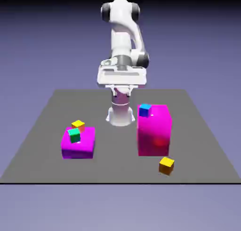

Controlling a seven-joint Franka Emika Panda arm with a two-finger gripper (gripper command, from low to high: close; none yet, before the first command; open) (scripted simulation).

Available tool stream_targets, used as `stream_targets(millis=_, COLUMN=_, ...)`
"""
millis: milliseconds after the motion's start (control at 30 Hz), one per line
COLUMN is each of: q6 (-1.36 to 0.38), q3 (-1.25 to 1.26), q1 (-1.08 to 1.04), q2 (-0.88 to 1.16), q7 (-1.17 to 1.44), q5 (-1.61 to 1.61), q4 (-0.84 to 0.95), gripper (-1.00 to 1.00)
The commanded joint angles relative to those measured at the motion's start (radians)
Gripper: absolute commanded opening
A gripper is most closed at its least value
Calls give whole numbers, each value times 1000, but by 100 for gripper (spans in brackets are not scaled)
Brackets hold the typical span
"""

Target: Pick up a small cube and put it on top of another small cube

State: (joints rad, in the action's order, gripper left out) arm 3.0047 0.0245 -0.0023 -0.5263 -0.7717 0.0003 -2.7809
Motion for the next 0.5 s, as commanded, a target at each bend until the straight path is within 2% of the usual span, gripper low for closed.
stream_targets(millis=0, q6=-27, q3=20, q1=-12, q2=36, q7=-25, q5=0, q4=24, gripper=0)
stream_targets(millis=467, q6=-401, q3=304, q1=-178, q2=544, q7=-381, q5=4, q4=362, gripper=0)
